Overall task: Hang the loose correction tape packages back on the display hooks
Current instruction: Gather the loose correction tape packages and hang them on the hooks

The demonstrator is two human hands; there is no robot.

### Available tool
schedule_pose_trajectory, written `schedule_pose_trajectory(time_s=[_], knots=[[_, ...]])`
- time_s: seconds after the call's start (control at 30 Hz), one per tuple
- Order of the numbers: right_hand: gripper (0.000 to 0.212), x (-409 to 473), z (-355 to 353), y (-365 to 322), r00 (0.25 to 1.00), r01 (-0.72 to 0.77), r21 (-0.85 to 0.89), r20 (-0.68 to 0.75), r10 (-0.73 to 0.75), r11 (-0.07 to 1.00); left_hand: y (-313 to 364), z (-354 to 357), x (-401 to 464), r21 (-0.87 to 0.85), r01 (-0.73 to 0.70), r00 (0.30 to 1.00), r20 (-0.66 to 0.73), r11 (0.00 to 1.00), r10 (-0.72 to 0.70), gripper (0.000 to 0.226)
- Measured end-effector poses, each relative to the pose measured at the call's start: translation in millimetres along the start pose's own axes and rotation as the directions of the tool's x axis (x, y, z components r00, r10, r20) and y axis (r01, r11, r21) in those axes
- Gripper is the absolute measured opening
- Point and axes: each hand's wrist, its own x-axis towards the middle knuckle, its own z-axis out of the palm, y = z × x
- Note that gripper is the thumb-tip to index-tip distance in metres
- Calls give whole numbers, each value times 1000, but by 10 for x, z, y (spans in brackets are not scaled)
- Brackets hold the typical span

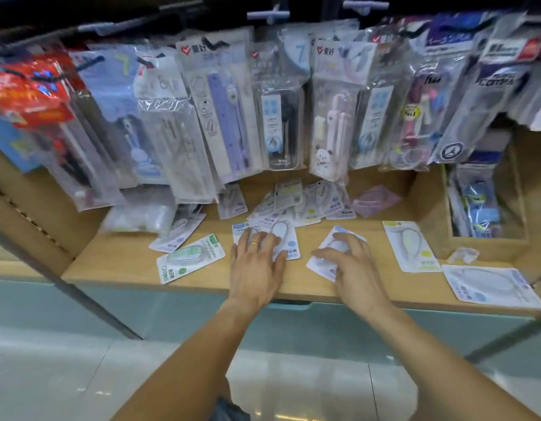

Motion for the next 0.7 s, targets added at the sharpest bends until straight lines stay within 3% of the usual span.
schedule_pose_trajectory(time_s=[0.13,0.27,0.37,0.43,0.57,0.7], knots=[[66,-83,-21,41,997,-21,159,-73,33,987,24,4,-70,-100,-19,999,-52,995,14,27],[77,-174,-22,51,978,-3,200,-202,44,980,110,-6,-121,-231,4,997,-73,973,-22,21],[48,-307,2,38,952,-53,197,-287,109,979,179,17,-189,-348,-5,998,-58,938,-17,22],[31,-367,28,60,955,-72,176,-271,119,982,256,42,-237,-406,-21,999,-40,914,5,23],[38,-410,-32,116,962,-145,194,-202,184,970,396,82,-306,-532,-21,1000,-8,847,20,20],[40,-676,-293,246,919,-190,118,-327,219,975,477,101,-331,-541,-17,1000,7,841,25,16]])
